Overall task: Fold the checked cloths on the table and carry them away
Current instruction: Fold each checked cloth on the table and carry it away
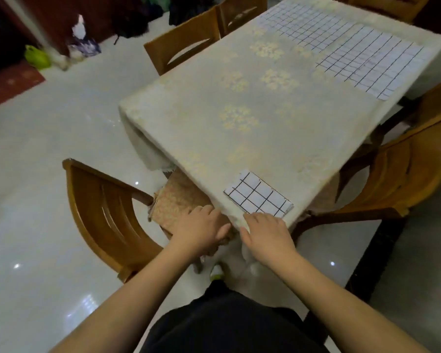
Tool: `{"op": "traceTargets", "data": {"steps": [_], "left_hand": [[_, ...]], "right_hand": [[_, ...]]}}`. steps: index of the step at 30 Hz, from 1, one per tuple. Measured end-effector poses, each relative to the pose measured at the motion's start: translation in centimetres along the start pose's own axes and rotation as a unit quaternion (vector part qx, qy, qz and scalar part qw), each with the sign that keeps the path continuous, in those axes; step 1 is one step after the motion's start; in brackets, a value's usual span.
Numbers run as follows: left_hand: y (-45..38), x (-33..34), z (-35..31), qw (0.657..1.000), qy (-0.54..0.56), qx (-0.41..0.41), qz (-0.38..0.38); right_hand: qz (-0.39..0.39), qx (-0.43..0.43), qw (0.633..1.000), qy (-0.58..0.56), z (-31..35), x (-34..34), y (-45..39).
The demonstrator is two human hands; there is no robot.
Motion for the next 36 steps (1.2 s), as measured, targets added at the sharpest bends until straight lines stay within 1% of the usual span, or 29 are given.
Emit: {"op": "traceTargets", "data": {"steps": [1, 2, 4, 7, 12, 14, 16, 19, 22, 26, 28, 32, 36], "left_hand": [[1.2, -0.1, 0.0, 1.0, 0.005, -0.018, 0.003], [2.3, -0.1, 0.1, 0.999, 0.006, -0.035, 0.006], [4.8, -0.5, 0.3, 0.998, 0.011, -0.061, 0.009], [8.5, -1.0, 1.1, 0.995, 0.027, -0.099, -0.016], [13.6, -1.0, 2.7, 0.98, 0.051, -0.184, -0.051], [15.7, -0.7, 3.4, 0.973, 0.069, -0.21, -0.068], [18.0, -0.4, 3.9, 0.965, 0.082, -0.236, -0.08], [21.3, 0.0, 5.3, 0.947, 0.104, -0.293, -0.078], [24.8, 1.0, 7.7, 0.932, 0.119, -0.336, -0.061], [29.0, 2.9, 11.4, 0.927, 0.129, -0.349, -0.05], [31.2, 3.5, 13.3, 0.928, 0.134, -0.344, -0.058], [35.6, 3.9, 17.4, 0.927, 0.135, -0.339, -0.083], [39.6, 4.0, 21.2, 0.928, 0.137, -0.335, -0.086]], "right_hand": [[-0.026, -0.011, 1.0, 0.003, 0.4, -0.1, 0.4], [-0.028, -0.024, 0.999, 0.001, 1.0, -0.3, 0.7], [-0.006, -0.06, 0.998, 0.007, 2.4, -0.6, 1.3], [-0.013, -0.105, 0.994, 0.013, 4.6, -0.9, 2.0], [-0.022, -0.149, 0.988, 0.031, 8.5, -1.7, 2.7], [-0.032, -0.195, 0.98, 0.035, 10.5, -2.7, 3.6], [-0.02, -0.239, 0.969, 0.052, 12.8, -3.3, 4.4], [0.021, -0.256, 0.965, 0.06, 16.0, -3.4, 5.0], [0.017, -0.279, 0.957, 0.08, 18.8, -4.0, 6.3], [0.006, -0.294, 0.952, 0.085, 23.3, -4.0, 8.2], [0.009, -0.298, 0.951, 0.087, 26.4, -3.3, 9.0], [-0.01, -0.289, 0.949, 0.123, 32.7, -1.7, 10.3], [-0.009, -0.294, 0.944, 0.146, 38.1, -1.1, 10.8]]}}
Point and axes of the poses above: each hand's wrist, its own y-axis away from the middle knuckle, its own x-axis out of the palm, z = x × y, the point moved 1 cm from there along -y, towards the middle knuckle, and after that the axes turned 13 degrees about y, right-handed, at the moved point
